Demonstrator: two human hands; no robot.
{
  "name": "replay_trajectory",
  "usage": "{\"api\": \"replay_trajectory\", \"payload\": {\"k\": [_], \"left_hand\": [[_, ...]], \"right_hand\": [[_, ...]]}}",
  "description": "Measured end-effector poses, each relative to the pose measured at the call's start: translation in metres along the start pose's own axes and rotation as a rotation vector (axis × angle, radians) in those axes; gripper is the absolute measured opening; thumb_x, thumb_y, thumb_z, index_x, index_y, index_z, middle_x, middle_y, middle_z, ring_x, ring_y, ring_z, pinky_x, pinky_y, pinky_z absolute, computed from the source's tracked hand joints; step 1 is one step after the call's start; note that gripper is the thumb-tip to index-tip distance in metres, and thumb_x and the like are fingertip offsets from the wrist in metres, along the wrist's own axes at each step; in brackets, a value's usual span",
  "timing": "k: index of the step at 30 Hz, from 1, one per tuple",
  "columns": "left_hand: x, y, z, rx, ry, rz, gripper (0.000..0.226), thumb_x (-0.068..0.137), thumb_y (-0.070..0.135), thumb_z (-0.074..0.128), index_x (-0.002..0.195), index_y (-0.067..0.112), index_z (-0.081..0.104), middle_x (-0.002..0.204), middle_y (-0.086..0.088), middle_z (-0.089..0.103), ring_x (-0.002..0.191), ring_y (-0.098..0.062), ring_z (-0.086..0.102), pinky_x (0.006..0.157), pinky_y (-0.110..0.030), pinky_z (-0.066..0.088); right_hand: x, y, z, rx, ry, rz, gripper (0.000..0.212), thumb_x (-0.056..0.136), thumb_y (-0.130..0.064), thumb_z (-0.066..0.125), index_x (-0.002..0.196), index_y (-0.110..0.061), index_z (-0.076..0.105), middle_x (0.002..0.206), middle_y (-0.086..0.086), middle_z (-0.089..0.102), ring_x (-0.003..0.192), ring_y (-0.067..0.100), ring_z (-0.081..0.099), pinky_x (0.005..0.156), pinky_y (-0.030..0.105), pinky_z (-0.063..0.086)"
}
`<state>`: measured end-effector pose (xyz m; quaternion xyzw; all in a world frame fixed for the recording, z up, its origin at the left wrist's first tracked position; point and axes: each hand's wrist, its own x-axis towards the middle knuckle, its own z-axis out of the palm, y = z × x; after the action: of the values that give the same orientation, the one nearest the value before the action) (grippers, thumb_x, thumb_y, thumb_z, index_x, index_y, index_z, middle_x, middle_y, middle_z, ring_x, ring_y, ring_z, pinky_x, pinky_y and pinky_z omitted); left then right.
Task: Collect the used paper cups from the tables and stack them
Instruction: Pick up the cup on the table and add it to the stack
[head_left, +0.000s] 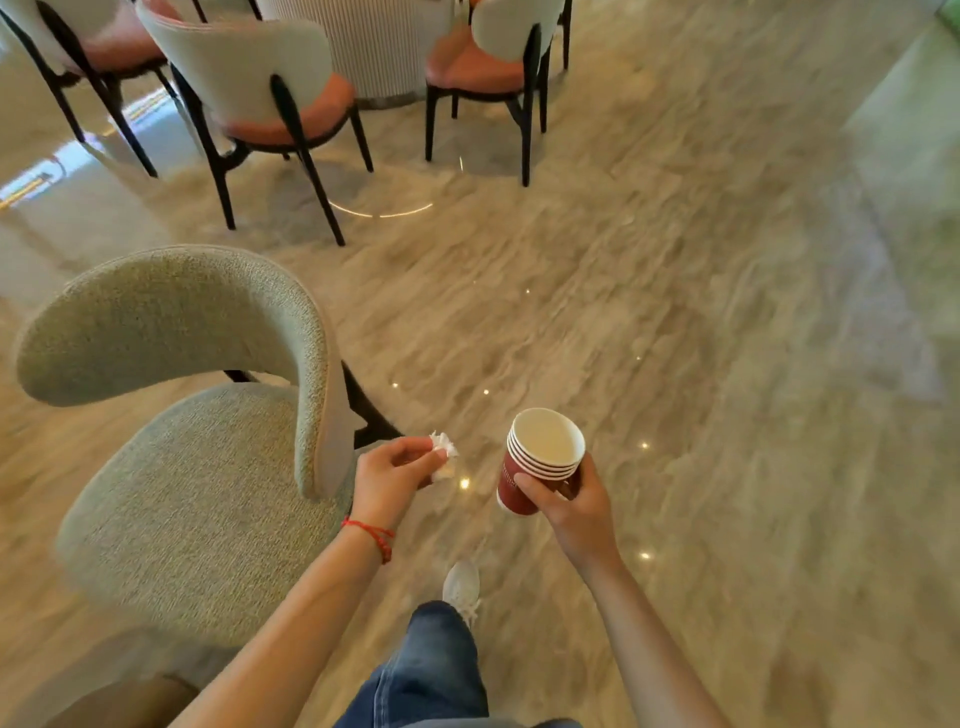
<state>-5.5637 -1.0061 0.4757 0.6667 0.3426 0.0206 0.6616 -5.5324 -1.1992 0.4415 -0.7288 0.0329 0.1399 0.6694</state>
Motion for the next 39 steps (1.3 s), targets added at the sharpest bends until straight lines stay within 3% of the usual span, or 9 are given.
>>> {"api": "replay_trajectory", "payload": {"k": [4, 8, 12, 17, 22, 27, 30, 33, 39], "left_hand": [[0.053, 0.059, 0.016, -0.015, -0.016, 0.005, 0.008, 0.075, 0.008, 0.073, 0.081, 0.011, 0.069, 0.062, 0.004, 0.067, 0.054, 0.003, 0.063, 0.051, -0.007, 0.047], [0.102, 0.097, 0.035, -0.012, -0.049, -0.037, 0.008, 0.075, 0.012, 0.074, 0.080, 0.015, 0.069, 0.066, 0.001, 0.067, 0.060, -0.008, 0.066, 0.062, -0.020, 0.055], [0.152, 0.123, 0.058, -0.030, -0.053, -0.033, 0.008, 0.077, 0.012, 0.072, 0.081, 0.017, 0.066, 0.075, -0.001, 0.068, 0.058, 0.001, 0.065, 0.055, -0.008, 0.050], [0.224, 0.157, 0.092, -0.070, -0.029, -0.034, 0.012, 0.077, 0.005, 0.070, 0.089, 0.003, 0.066, 0.073, -0.005, 0.065, 0.052, 0.001, 0.063, 0.053, -0.008, 0.050], [0.300, 0.201, 0.130, -0.104, 0.026, -0.021, 0.008, 0.077, 0.001, 0.069, 0.084, 0.003, 0.066, 0.069, -0.005, 0.063, 0.047, 0.003, 0.060, 0.051, -0.008, 0.050], [0.372, 0.252, 0.151, -0.135, 0.089, -0.016, 0.008, 0.076, 0.002, 0.071, 0.084, 0.004, 0.068, 0.070, -0.003, 0.065, 0.051, 0.002, 0.062, 0.053, -0.009, 0.050], [0.417, 0.278, 0.156, -0.145, 0.121, -0.002, 0.008, 0.075, 0.005, 0.072, 0.078, 0.012, 0.068, 0.074, -0.003, 0.067, 0.057, -0.002, 0.065, 0.055, -0.010, 0.051], [0.443, 0.352, 0.146, -0.150, 0.145, -0.027, 0.008, 0.074, 0.008, 0.074, 0.078, 0.013, 0.069, 0.074, -0.003, 0.068, 0.063, -0.007, 0.065, 0.057, -0.012, 0.053], [0.563, 0.407, 0.136, -0.159, 0.147, -0.007, 0.009, 0.073, 0.011, 0.075, 0.076, 0.017, 0.069, 0.074, -0.001, 0.069, 0.063, -0.006, 0.065, 0.056, -0.012, 0.052]], "right_hand": [[0.060, -0.046, 0.000, -0.024, 0.021, -0.008, 0.056, 0.057, -0.042, 0.080, 0.107, -0.039, 0.057, 0.103, -0.016, 0.068, 0.099, 0.002, 0.063, 0.084, 0.025, 0.050], [0.118, -0.076, 0.000, -0.039, 0.038, -0.013, 0.053, 0.061, -0.038, 0.080, 0.109, -0.038, 0.057, 0.103, -0.018, 0.067, 0.099, 0.002, 0.062, 0.085, 0.024, 0.050], [0.177, -0.089, -0.002, -0.065, 0.041, -0.024, 0.051, 0.067, -0.026, 0.084, 0.108, -0.037, 0.056, 0.104, -0.013, 0.067, 0.098, 0.001, 0.062, 0.083, 0.023, 0.050], [0.270, -0.106, -0.003, -0.089, 0.018, -0.059, 0.048, 0.068, -0.021, 0.083, 0.105, -0.037, 0.055, 0.104, -0.012, 0.067, 0.096, -0.001, 0.062, 0.078, 0.015, 0.050], [0.375, -0.136, -0.007, -0.080, -0.026, -0.081, 0.049, 0.069, -0.016, 0.083, 0.106, -0.034, 0.057, 0.104, -0.008, 0.068, 0.097, 0.006, 0.064, 0.083, 0.023, 0.051], [0.471, -0.179, -0.002, -0.085, -0.080, -0.093, 0.051, 0.061, -0.030, 0.082, 0.106, -0.035, 0.057, 0.103, -0.012, 0.068, 0.096, 0.003, 0.063, 0.080, 0.016, 0.050], [0.523, -0.197, 0.011, -0.076, -0.107, -0.112, 0.050, 0.063, -0.026, 0.083, 0.106, -0.033, 0.058, 0.102, -0.011, 0.069, 0.096, 0.005, 0.064, 0.082, 0.021, 0.051], [0.560, -0.267, 0.023, -0.077, -0.126, -0.077, 0.053, 0.066, -0.021, 0.083, 0.112, -0.029, 0.058, 0.105, -0.009, 0.068, 0.098, 0.006, 0.063, 0.085, 0.026, 0.049], [0.678, -0.304, 0.081, -0.078, -0.127, -0.106, 0.053, 0.059, -0.034, 0.081, 0.107, -0.037, 0.058, 0.103, -0.015, 0.068, 0.097, 0.002, 0.063, 0.080, 0.015, 0.049]]}}
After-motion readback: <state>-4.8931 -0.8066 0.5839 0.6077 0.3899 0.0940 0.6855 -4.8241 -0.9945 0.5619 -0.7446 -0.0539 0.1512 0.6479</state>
